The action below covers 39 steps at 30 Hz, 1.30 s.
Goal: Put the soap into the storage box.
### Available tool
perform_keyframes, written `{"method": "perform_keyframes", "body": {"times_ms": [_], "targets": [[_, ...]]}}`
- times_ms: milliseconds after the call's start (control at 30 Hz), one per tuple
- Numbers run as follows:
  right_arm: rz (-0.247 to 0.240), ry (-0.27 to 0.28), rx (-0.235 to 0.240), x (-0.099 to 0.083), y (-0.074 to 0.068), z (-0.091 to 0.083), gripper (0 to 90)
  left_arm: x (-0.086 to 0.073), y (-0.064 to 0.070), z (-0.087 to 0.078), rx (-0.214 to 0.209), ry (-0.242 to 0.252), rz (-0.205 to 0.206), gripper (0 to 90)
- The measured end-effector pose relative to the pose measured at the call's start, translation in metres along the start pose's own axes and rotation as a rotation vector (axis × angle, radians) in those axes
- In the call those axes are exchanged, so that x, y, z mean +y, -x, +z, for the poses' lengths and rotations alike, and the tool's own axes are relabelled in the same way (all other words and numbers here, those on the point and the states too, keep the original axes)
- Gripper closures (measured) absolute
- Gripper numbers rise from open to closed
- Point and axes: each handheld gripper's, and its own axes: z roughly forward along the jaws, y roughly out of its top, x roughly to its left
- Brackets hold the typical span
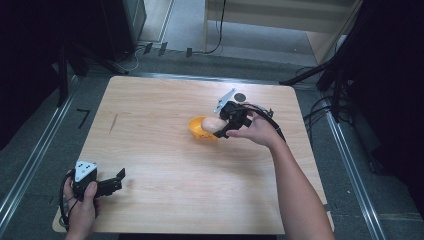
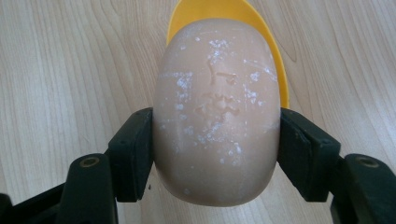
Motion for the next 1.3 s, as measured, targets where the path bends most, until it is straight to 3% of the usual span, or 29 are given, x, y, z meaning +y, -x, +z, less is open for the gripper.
{"method": "perform_keyframes", "body": {"times_ms": [733,1300], "targets": [[0.029,-0.069,0.03,0.009,0.009,0.016,33.8,0.0,-0.001,0.0,-0.007,-0.001,-0.001,0.0],[0.089,-0.106,0.066,0.009,0.016,0.024,33.4,0.0,-0.001,0.0,-0.006,0.0,-0.004,0.0]]}}
